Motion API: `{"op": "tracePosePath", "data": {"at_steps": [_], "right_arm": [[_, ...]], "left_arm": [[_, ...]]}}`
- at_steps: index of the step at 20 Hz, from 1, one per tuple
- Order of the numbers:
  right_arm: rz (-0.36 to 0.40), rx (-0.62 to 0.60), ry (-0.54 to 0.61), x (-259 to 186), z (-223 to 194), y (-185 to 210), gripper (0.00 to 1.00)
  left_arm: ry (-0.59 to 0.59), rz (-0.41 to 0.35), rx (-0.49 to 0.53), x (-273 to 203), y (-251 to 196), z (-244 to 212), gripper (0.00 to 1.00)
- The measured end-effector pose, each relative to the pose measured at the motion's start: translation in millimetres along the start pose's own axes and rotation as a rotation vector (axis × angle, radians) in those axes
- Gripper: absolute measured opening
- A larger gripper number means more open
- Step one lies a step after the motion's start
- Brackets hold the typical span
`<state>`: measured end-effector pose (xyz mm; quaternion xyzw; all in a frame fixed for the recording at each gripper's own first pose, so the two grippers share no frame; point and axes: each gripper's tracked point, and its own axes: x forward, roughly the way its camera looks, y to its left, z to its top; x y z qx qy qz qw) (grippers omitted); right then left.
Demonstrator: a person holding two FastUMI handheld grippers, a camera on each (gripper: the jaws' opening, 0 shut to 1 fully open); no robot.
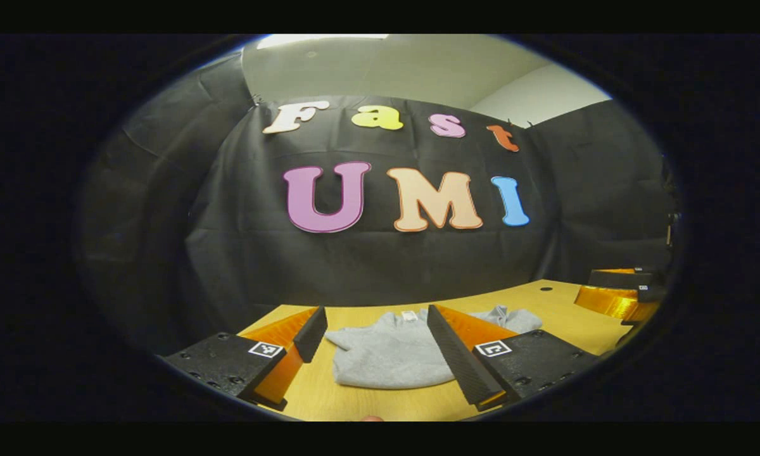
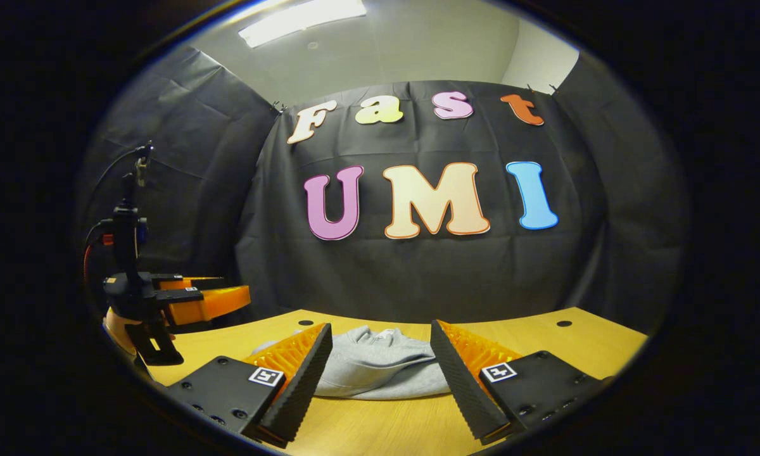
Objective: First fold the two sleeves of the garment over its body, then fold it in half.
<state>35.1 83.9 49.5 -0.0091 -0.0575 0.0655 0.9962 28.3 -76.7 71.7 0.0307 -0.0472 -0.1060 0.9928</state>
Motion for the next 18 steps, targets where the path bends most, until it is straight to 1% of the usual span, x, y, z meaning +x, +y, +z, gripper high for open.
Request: {"op": "tracePosePath", "data": {"at_steps": [1, 2, 3, 4, 10, 18], "right_arm": [[-0.004, 0.011, -0.005, -2, -1, -2, 0.94], [-0.01, 0.013, -0.01, -3, -1, -5, 0.97], [-0.019, 0.012, -0.011, -4, -1, -9, 0.97], [-0.024, 0.009, -0.01, -6, -2, -12, 0.97], [-0.034, 0.011, -0.008, -10, -3, -20, 0.97], [-0.039, 0.006, -0.017, -11, 0, -27, 0.97]], "left_arm": [[-0.003, 0.006, 0.009, -1, 1, -1, 0.93], [-0.002, 0.014, 0.021, -3, 2, -3, 0.93], [0.001, 0.019, 0.028, -4, 3, -5, 0.94], [0.001, 0.019, 0.027, -4, 2, -5, 0.93], [-0.013, 0.036, 0.017, -6, 4, -1, 0.93], [0.004, 0.044, 0.008, -4, 5, -7, 0.93]]}}
